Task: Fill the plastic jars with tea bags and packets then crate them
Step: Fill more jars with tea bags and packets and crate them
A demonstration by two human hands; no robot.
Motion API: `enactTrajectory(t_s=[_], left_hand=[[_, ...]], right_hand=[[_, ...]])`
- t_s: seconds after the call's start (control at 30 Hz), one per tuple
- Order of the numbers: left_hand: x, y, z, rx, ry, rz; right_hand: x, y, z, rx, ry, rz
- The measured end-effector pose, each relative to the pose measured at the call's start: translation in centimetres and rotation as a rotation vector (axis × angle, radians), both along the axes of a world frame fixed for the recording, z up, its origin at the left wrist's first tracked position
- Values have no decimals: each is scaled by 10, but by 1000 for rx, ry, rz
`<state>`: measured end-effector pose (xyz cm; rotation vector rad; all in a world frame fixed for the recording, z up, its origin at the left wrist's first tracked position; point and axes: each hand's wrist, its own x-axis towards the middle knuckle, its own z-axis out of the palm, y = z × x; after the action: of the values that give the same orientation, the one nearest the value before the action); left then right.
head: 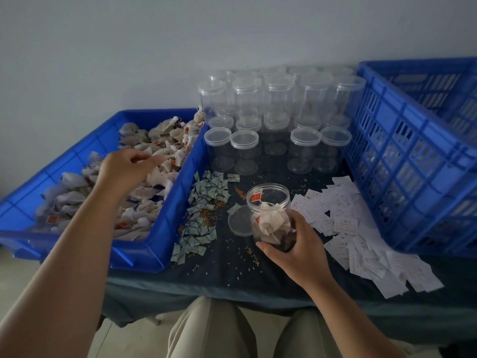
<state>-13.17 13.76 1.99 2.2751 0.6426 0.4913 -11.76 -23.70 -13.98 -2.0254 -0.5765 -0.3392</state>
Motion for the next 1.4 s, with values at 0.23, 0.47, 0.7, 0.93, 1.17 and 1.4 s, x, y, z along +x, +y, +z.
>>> enactTrajectory(t_s=[0.23,0.47,0.7,0.93,1.17,1.4], left_hand=[[-3,-96,49,-48,-150,-521],[-2,-163,15,192,208,-864],[-2,-166,-11,33,70,-807],[48,-117,-80,547,637,-431],[62,-103,-136,499,206,-251],[62,-96,-140,391,131,-230]], right_hand=[[0,0,0,10,23,15],[0,-1,0,5,35,-9],[0,0,2,-10,45,-24],[1,-1,0,25,119,-77],[0,-2,-2,41,163,-84],[0,-1,1,67,173,-79]])
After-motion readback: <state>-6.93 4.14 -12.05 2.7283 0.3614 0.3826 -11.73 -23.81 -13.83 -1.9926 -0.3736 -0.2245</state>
